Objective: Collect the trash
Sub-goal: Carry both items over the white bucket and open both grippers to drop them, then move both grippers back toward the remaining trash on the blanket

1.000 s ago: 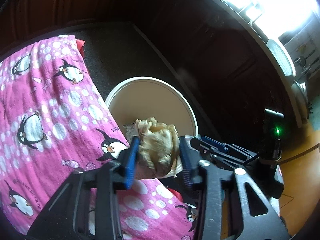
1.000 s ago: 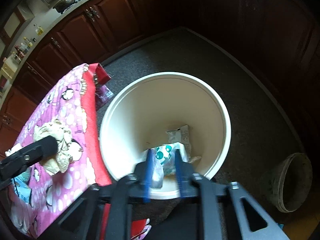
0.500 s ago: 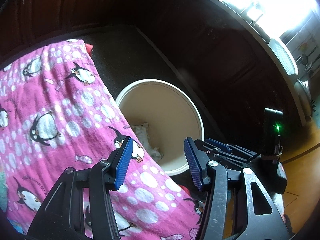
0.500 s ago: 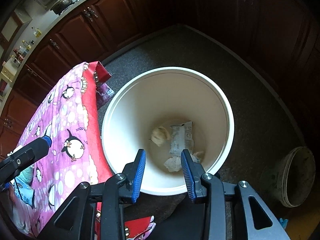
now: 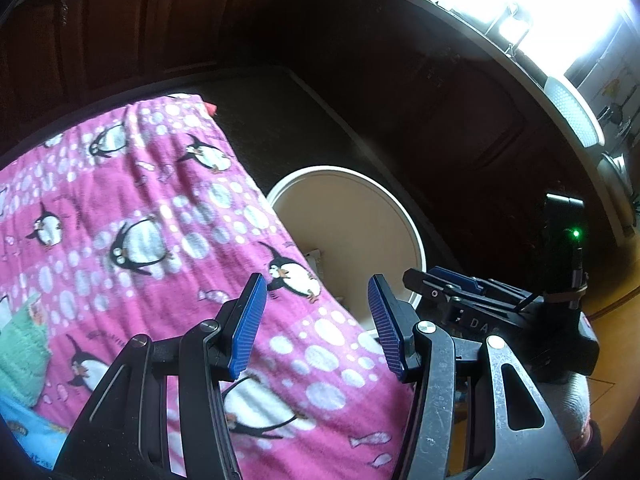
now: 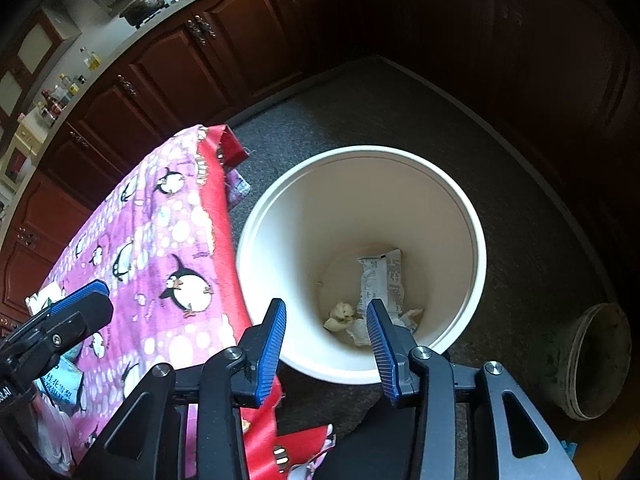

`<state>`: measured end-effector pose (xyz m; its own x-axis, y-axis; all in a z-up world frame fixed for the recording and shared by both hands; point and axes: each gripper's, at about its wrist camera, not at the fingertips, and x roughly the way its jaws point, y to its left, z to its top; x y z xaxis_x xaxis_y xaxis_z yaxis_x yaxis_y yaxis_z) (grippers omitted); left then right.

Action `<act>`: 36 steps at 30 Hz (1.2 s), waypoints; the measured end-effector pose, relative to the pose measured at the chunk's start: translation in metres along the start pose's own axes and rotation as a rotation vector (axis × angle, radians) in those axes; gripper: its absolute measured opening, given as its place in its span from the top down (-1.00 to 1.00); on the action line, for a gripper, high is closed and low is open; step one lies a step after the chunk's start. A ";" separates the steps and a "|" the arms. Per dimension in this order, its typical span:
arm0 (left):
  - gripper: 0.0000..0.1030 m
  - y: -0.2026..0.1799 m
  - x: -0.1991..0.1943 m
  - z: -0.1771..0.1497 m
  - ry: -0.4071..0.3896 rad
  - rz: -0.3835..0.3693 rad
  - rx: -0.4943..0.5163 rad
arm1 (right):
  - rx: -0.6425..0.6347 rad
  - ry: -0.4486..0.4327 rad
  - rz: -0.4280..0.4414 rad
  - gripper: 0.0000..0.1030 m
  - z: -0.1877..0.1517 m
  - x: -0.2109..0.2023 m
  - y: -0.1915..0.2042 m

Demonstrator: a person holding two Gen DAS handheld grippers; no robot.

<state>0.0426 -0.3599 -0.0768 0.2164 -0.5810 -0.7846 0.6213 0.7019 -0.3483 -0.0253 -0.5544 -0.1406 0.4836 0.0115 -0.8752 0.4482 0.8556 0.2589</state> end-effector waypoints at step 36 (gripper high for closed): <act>-0.36 0.129 -0.168 -0.100 -0.073 0.142 -0.161 | -0.293 0.051 0.204 0.14 -0.033 -0.005 0.173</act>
<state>0.0112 -0.1305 -0.0412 0.3501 -0.4961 -0.7946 0.4538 0.8319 -0.3194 0.0252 -0.3896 -0.1045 0.4990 0.2166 -0.8391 0.1084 0.9450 0.3085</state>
